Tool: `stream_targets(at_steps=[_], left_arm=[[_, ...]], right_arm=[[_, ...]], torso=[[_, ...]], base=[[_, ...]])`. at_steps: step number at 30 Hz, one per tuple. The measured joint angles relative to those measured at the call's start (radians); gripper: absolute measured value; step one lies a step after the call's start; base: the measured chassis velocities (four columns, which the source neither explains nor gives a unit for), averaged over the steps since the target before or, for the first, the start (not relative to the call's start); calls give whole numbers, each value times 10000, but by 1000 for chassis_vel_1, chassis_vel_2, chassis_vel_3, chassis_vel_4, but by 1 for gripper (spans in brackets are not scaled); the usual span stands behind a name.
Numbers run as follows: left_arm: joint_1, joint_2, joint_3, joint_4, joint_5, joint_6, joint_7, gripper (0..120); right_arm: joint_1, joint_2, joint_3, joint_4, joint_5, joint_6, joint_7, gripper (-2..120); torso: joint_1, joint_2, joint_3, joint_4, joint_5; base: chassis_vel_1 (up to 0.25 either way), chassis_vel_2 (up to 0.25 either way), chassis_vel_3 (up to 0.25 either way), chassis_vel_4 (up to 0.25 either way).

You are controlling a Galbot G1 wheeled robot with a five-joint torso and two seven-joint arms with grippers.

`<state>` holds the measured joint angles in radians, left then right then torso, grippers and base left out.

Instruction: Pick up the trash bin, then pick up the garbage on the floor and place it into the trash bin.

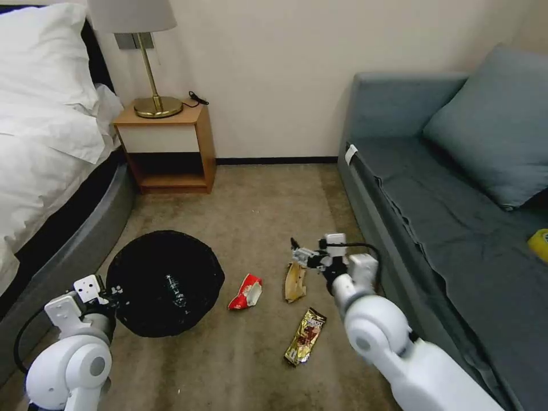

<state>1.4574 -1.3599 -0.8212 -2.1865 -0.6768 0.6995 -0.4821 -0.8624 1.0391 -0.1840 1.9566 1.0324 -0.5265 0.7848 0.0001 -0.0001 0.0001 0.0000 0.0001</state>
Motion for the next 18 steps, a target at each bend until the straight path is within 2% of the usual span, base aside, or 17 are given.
stream_targets(at_steps=[4,5,9,18], left_arm=[[-12,-47,-57,170,38,-93,75,2],[-12,-47,-57,170,38,-93,75,2],[-29,-14,-194,282,45,-144,140,2],[-33,30,-275,500,60,-250,209,2]], right_arm=[[1566,12,-1505,-1593,1612,-546,1212,100],[1566,12,-1505,-1593,1612,-546,1212,100],[2254,260,-2327,-3003,2560,-953,1663,100],[2421,717,-3258,-4638,2780,-1186,1726,100]], torso=[[0,0,0,3,-1],[0,0,0,3,-1],[0,0,0,0,-2],[0,0,0,-1,-2]], base=[[0,0,0,0],[0,0,0,0],[0,0,0,0],[0,0,0,0]])
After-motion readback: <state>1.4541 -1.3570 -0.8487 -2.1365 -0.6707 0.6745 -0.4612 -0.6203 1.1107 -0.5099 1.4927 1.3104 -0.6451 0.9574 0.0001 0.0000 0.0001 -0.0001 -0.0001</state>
